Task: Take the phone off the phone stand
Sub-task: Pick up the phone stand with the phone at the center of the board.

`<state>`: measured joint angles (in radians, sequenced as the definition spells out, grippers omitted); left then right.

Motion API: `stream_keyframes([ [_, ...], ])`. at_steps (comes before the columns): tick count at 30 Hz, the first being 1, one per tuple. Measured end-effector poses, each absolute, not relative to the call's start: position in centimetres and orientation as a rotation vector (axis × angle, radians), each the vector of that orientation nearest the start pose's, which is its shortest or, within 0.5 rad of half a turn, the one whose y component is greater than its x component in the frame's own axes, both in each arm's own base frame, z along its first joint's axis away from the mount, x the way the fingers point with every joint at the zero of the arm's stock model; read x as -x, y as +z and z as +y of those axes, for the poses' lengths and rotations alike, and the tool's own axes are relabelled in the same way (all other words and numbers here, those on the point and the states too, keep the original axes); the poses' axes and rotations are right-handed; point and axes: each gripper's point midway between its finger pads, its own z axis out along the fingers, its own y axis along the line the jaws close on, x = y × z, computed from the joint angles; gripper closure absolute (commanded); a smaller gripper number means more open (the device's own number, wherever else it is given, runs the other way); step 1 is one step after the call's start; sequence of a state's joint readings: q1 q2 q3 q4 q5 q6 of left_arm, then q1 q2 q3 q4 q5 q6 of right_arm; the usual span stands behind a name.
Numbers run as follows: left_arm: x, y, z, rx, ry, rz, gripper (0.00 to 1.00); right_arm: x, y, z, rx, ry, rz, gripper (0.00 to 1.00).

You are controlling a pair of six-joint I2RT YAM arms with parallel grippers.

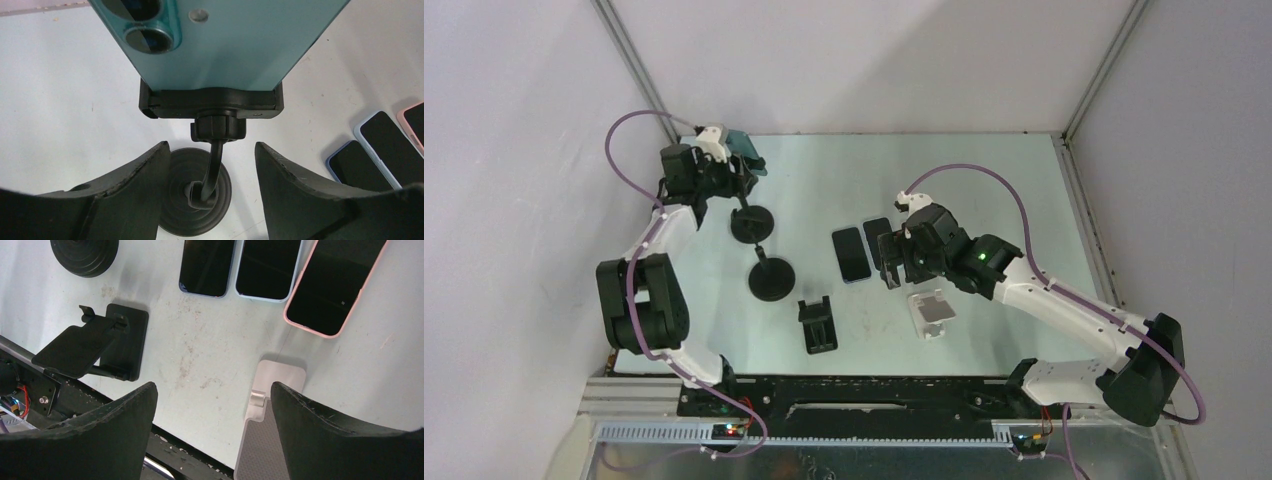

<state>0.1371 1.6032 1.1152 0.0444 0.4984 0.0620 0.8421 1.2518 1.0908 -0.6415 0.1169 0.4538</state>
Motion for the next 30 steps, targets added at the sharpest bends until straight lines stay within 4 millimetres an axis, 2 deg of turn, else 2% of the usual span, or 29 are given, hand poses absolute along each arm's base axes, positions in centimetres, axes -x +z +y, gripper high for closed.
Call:
stream_keyframes([
  [5, -47.0, 17.4, -1.8, -0.236, -0.371, 1.975, 0.34, -22.6, 17.8, 24.8, 0.412, 0.474, 2.385, 0.14],
  [12, -47.4, 17.6, -1.6, -0.23, -0.356, 1.972, 0.36, -22.6, 17.8, 24.8, 0.411, 0.473, 2.387, 0.14],
  [18, -47.4, 17.5, -1.6, -0.228, -0.353, 1.974, 0.37, -22.3, 16.9, 24.5, 0.417, 0.459, 2.406, 0.14],
  [22, -47.8, 17.9, -1.6, -0.231, -0.353, 1.966, 0.43, -22.2, 16.7, 24.4, 0.418, 0.456, 2.411, 0.14],
  [30, -47.9, 18.2, -2.0, -0.238, -0.38, 1.956, 0.48, -22.2, 16.5, 24.3, 0.416, 0.451, 2.415, 0.14],
])
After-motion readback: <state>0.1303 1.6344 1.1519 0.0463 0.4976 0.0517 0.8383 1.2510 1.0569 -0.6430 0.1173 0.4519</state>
